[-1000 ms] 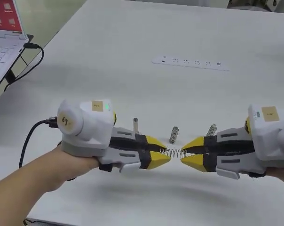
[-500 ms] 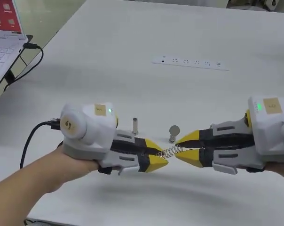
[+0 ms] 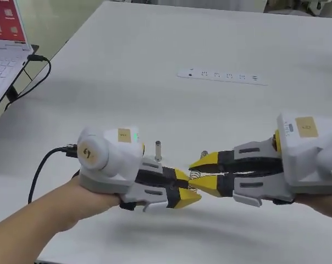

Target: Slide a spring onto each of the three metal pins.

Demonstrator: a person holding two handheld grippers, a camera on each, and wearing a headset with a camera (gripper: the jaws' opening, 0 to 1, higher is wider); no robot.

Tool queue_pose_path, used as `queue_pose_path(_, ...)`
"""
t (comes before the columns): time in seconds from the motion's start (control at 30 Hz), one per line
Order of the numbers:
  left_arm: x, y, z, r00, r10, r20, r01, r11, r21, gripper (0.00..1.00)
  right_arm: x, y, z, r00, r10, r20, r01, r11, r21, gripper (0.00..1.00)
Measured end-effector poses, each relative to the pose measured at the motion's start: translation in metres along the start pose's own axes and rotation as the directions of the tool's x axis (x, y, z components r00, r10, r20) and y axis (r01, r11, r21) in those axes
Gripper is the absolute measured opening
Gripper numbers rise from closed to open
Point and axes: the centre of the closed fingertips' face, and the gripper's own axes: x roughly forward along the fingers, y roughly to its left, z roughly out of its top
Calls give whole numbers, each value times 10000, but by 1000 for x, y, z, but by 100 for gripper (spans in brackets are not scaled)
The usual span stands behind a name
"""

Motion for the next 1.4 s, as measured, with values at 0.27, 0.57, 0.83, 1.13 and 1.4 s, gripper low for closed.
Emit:
queue_pose_path(0.27, -3, 1, 0, 10000, 53, -60, -53, 10000, -7, 2, -1, 0, 2, 9993, -202, 324, 188, 9990, 406, 9)
queue_pose_path(0.57, -4, -1, 1, 10000, 27, 77, -27, 10000, -73, 2, 3, 2, 1, 9995, -254, 200, 246, 9990, 360, 9)
queue_pose_path(0.83, -6, -1, 2, 9999, 23, 134, -22, 10000, -69, 2, 3, 1, 4, 9984, -364, 441, 341, 9981, 521, 8)
queue_pose_path(1.13, -6, -1, 3, 9998, 72, 193, -69, 9998, -167, 3, 1, 0, 4, 9984, -373, 431, 346, 9975, 609, 8)
queue_pose_path(1.4, -7, 0, 5, 9993, 224, 286, -219, 9996, -179, 3, 1, -2, 6, 9981, -398, 474, 371, 9977, 564, 8)
